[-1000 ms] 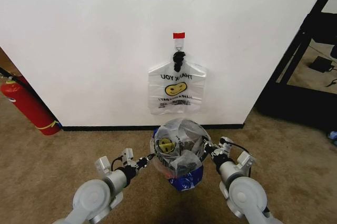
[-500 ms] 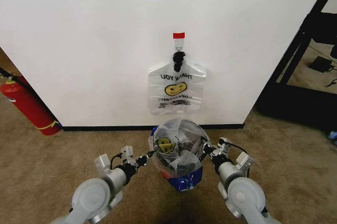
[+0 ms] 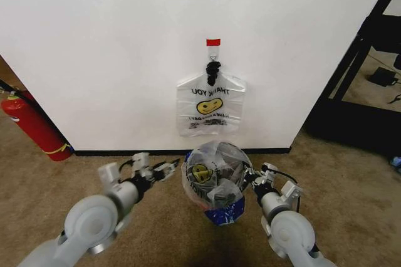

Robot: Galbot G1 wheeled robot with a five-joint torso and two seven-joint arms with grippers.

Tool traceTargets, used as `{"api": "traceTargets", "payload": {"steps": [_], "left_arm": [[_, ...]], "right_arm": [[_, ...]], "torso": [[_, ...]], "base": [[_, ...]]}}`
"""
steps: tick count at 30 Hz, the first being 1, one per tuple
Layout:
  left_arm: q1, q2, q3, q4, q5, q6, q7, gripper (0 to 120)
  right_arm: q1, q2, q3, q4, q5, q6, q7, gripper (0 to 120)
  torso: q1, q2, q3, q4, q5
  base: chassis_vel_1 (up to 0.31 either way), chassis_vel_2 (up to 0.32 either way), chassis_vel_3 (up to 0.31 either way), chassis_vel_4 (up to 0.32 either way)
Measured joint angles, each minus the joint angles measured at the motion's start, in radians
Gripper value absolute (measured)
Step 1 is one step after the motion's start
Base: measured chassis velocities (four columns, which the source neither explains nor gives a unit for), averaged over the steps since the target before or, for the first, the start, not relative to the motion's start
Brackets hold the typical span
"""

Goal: Pick up the garbage bag from the wall and place it over the trash bin.

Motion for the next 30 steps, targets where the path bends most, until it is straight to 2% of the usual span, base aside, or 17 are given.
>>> {"api": "traceTargets", "payload": {"steps": [1,2,3,4,6,9,10,11,14,15,18,22,30], "left_arm": [[-0.065,0.015,0.065,-0.013,-0.004,0.021,-0.017,46],[-0.084,0.019,0.085,-0.015,-0.006,0.027,-0.022,43],[-0.177,0.024,0.169,-0.011,-0.028,0.063,-0.047,36],[-0.177,0.024,0.169,-0.011,-0.028,0.063,-0.047,36],[-0.265,0.017,0.237,0.007,-0.048,0.087,-0.065,30],[-0.479,-0.02,0.457,0.084,-0.076,0.129,-0.099,16],[-0.522,-0.032,0.5,0.106,-0.08,0.138,-0.11,13],[-0.522,-0.032,0.5,0.106,-0.08,0.138,-0.11,13],[-0.648,-0.072,0.622,0.178,-0.089,0.167,-0.145,0],[-0.713,-0.097,0.684,0.224,-0.088,0.185,-0.169,0],[-0.774,-0.129,0.741,0.28,-0.089,0.204,-0.198,0],[-0.805,-0.153,0.774,0.313,-0.093,0.206,-0.205,0],[-0.839,-0.252,0.835,0.392,-0.105,0.207,-0.216,0]], "right_arm": [[0.01,0.001,-0.013,-0.006,-0.012,0.003,-0.002,1],[0.013,0.002,-0.017,-0.008,-0.014,0.003,-0.002,1],[0.02,0.006,-0.028,-0.014,-0.031,0.006,-0.008,1],[0.02,0.006,-0.028,-0.014,-0.031,0.006,-0.008,1],[0.021,0.008,-0.033,-0.017,-0.048,0.009,-0.013,1],[0.018,0.01,-0.037,-0.02,-0.076,0.015,-0.02,1],[0.017,0.009,-0.037,-0.02,-0.079,0.017,-0.021,1],[0.017,0.009,-0.037,-0.02,-0.079,0.017,-0.021,1],[0.012,0.005,-0.033,-0.02,-0.089,0.021,-0.026,1],[0.011,0.003,-0.03,-0.02,-0.093,0.025,-0.028,1],[0.009,0.002,-0.03,-0.02,-0.096,0.028,-0.032,1],[0.009,0.003,-0.03,-0.022,-0.098,0.03,-0.036,1],[0.015,0.013,-0.039,-0.028,-0.106,0.032,-0.038,1]], "torso": [[0.0,0.0,0.0,0.0,0.0001],[0.0,0.0,0.0,0.0001,0.0002],[0.0,0.0,0.0,0.0016,0.0004],[0.0,0.0,0.0,0.0016,0.0004],[0.0,0.0,0.0,0.0014,0.0],[0.0,0.0,0.0,0.0004,0.0001],[0.0,0.0,0.0,0.0001,0.0],[0.0,0.0,0.0,0.0001,0.0],[0.0,0.0,0.0,0.0002,0.0004],[0.0,0.0,0.0,0.0005,0.0002],[0.0,0.0,0.0,0.0007,0.0003],[0.0,0.0,0.0,0.001,0.0003],[0.0,0.0,0.0,0.0006,0.0005]], "base": [[0.0,0.0,0.0,0.0],[0.0,0.0,0.0,0.0],[0.0,0.0,0.0,0.0],[0.0,0.0,0.0,0.0],[0.0,0.0,0.0,0.0],[0.0,0.0,0.0,0.0],[0.0,0.0,0.0,0.0],[0.0,0.0,0.0,0.0],[0.0,0.0,0.0,0.0],[0.0,0.0,0.0,0.0],[0.0,0.0,0.0,0.0],[0.0,0.0,0.0,0.0],[0.0,0.0,0.0,0.0]]}}
